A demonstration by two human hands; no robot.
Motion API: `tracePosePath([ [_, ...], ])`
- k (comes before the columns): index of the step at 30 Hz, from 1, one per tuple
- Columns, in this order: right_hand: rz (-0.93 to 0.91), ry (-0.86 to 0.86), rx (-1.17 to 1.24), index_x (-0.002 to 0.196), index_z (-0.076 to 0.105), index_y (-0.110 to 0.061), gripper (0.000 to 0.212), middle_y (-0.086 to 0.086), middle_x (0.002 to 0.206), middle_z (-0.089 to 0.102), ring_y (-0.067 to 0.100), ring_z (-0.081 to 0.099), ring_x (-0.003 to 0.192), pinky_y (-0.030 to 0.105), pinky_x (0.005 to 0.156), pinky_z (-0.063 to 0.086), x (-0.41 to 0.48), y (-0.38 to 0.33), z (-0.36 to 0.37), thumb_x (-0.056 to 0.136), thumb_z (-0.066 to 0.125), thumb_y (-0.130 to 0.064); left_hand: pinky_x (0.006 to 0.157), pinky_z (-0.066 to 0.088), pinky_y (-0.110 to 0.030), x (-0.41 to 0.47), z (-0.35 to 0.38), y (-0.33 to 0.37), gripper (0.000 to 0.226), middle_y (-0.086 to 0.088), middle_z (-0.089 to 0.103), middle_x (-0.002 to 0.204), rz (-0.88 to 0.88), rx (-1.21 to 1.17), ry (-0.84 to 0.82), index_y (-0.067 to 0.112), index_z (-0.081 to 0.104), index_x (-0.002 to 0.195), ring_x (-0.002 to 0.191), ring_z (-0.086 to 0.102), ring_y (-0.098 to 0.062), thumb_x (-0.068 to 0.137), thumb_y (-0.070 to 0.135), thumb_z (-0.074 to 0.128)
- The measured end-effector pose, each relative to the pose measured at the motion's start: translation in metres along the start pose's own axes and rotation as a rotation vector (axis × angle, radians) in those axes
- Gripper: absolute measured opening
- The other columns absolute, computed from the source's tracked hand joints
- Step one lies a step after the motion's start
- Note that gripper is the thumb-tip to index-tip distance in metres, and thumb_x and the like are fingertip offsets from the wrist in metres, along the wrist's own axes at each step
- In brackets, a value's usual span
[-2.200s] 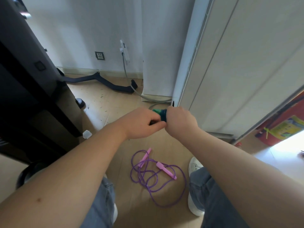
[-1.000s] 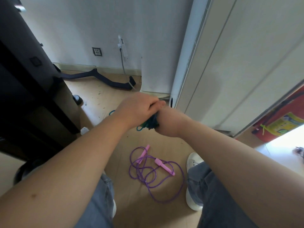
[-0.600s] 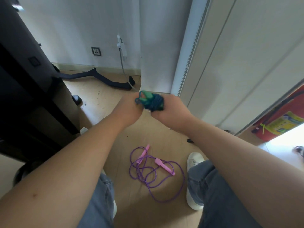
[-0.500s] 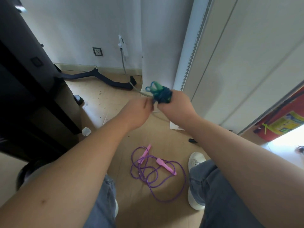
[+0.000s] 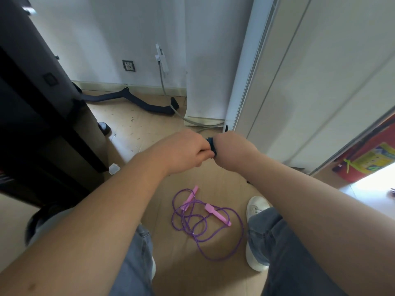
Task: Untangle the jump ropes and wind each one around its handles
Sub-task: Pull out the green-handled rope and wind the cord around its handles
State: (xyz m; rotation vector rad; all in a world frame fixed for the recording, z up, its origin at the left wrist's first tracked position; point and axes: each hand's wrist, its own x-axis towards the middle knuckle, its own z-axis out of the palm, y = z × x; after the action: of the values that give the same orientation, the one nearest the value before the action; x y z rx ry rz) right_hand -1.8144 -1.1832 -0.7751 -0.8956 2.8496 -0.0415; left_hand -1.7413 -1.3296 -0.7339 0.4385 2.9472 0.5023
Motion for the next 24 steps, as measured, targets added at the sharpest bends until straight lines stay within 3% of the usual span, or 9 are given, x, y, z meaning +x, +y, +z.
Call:
tracePosePath([
  [2,-0.109,-0.020,-0.008,0.089,0.059,-0.018,0.002,-0.005,0.067,0.043,0.023,0.052,0.066,0.031,0.059,0.043,-0.002,-0.005,0.000,0.090,0.057,-0.018,0.057,0.039,-0.008,-0.003,-0.008,-0.003,0.024,0.013,0.068,0.067,-0.016,-0.114,0.127,0.029,0.074,0.083,0.058,0.059,0.005,0.098,0.038,0.057],
  [4,-0.230,-0.042,0.006,0.092,0.056,-0.016,0.008,-0.004,0.068,0.047,0.019,0.050,0.063,0.029,0.058,0.041,-0.005,-0.010,-0.001,0.090,0.060,-0.023,0.056,0.038,-0.003,-0.004,-0.011,-0.008,0.019,0.011,0.070,0.066,-0.069,-0.231,0.238,0.029,0.078,0.087,0.057,0.059,0.006,0.095,0.038,0.063],
  [9,-0.304,0.023,0.211,0.086,0.052,-0.020,0.015,-0.002,0.071,0.057,0.019,0.051,0.065,0.029,0.060,0.036,-0.016,-0.013,-0.013,0.087,0.064,-0.027,0.051,0.048,-0.022,0.000,-0.014,-0.025,0.013,0.003,0.070,0.062,-0.317,-0.761,0.324,0.023,0.077,0.088,0.050,0.052,-0.010,0.092,0.032,0.069],
  [12,-0.263,0.108,0.336,0.093,0.056,-0.021,0.013,-0.001,0.079,0.063,0.022,0.060,0.076,0.031,0.065,0.043,-0.019,-0.015,-0.012,0.085,0.065,-0.027,0.053,0.050,-0.019,0.001,-0.012,-0.033,0.007,0.006,0.072,0.069,-0.388,-0.879,0.287,0.024,0.076,0.091,0.060,0.061,-0.006,0.091,0.028,0.070],
  [15,-0.239,0.192,0.291,0.111,0.060,-0.019,0.026,0.002,0.091,0.070,0.026,0.063,0.084,0.034,0.070,0.050,-0.018,-0.014,-0.010,0.086,0.063,-0.026,0.064,0.053,-0.024,0.004,-0.007,-0.035,0.015,0.003,0.075,0.084,-0.464,-0.985,0.200,0.022,0.076,0.099,0.073,0.066,-0.008,0.090,0.032,0.072],
  [19,-0.154,0.311,0.200,0.112,0.059,-0.020,0.024,0.000,0.095,0.066,0.025,0.061,0.085,0.029,0.065,0.036,-0.018,-0.011,-0.010,0.088,0.060,-0.021,0.078,0.058,-0.039,0.005,-0.003,-0.033,0.023,-0.003,0.075,0.103,-0.541,-1.116,0.142,0.021,0.073,0.111,0.097,0.068,-0.016,0.092,0.034,0.069],
  [22,-0.102,0.332,0.226,0.113,0.061,-0.023,0.027,-0.002,0.096,0.065,0.023,0.061,0.086,0.030,0.066,0.038,-0.017,-0.011,-0.007,0.087,0.060,-0.017,0.076,0.061,-0.051,0.005,0.003,-0.023,0.026,-0.007,0.074,0.109,-0.581,-1.278,0.121,0.017,0.070,0.117,0.102,0.069,-0.020,0.095,0.031,0.066],
  [24,-0.118,0.311,0.243,0.119,0.061,-0.026,0.037,-0.001,0.099,0.066,0.023,0.062,0.089,0.032,0.069,0.046,-0.015,-0.010,-0.002,0.084,0.059,-0.015,0.070,0.062,-0.042,0.006,0.006,-0.018,0.026,-0.013,0.071,0.112,-0.603,-1.346,0.164,0.011,0.067,0.118,0.099,0.071,-0.025,0.096,0.025,0.065],
])
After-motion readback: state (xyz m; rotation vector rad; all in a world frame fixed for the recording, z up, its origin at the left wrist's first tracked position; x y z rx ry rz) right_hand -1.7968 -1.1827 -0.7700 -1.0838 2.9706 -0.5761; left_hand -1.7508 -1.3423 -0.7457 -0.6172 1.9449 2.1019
